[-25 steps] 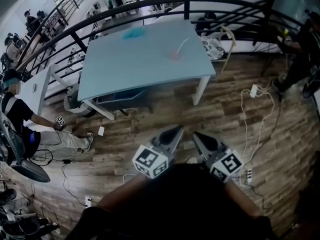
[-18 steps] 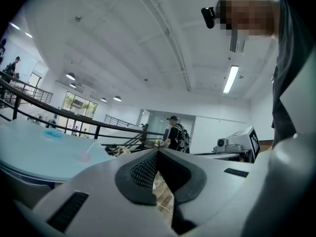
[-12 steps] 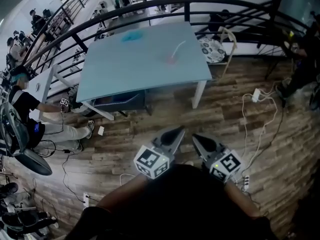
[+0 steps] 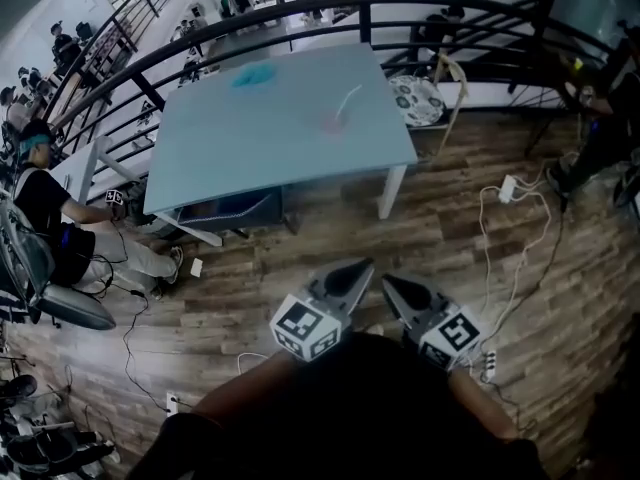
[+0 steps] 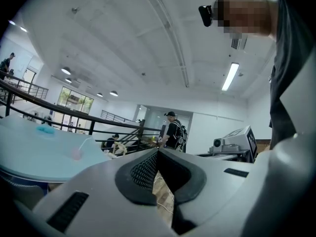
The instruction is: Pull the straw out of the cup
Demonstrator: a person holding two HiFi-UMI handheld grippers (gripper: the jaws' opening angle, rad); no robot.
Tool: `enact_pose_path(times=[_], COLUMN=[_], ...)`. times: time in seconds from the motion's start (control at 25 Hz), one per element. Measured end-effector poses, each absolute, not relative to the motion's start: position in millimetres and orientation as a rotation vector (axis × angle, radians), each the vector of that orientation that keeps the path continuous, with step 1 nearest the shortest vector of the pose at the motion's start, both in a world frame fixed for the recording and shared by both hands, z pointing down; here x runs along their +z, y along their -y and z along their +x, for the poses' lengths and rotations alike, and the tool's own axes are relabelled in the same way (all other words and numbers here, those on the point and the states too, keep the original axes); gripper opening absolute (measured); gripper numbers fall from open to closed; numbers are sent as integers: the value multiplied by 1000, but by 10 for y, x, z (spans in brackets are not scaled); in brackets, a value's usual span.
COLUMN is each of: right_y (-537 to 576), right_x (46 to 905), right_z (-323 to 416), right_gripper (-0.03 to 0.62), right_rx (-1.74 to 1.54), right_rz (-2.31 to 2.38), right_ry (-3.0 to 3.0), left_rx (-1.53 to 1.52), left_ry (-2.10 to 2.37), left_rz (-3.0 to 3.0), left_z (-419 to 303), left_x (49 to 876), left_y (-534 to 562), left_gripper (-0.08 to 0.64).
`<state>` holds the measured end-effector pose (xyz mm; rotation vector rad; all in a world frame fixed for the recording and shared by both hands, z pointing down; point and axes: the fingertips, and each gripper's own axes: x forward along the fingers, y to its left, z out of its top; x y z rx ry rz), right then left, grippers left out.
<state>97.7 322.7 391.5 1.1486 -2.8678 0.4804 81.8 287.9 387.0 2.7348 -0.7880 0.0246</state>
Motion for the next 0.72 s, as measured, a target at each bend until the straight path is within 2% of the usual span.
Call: enact_pose_path(times=[0.36, 0.72], right_y=[-2856, -2264], right_x=[3939, 3873], right_z=[601, -106], right_gripper=[6, 6], right_rx=[459, 433], right_rz=[1159, 1195], right_ry=[2839, 2822], left_rx=[14, 24], left_ry=[740, 729], left_rz=[2721, 2753], left_z=[525, -174], left_x=[3948, 3828], left_y=[-2493, -1880], left_gripper=[11, 11])
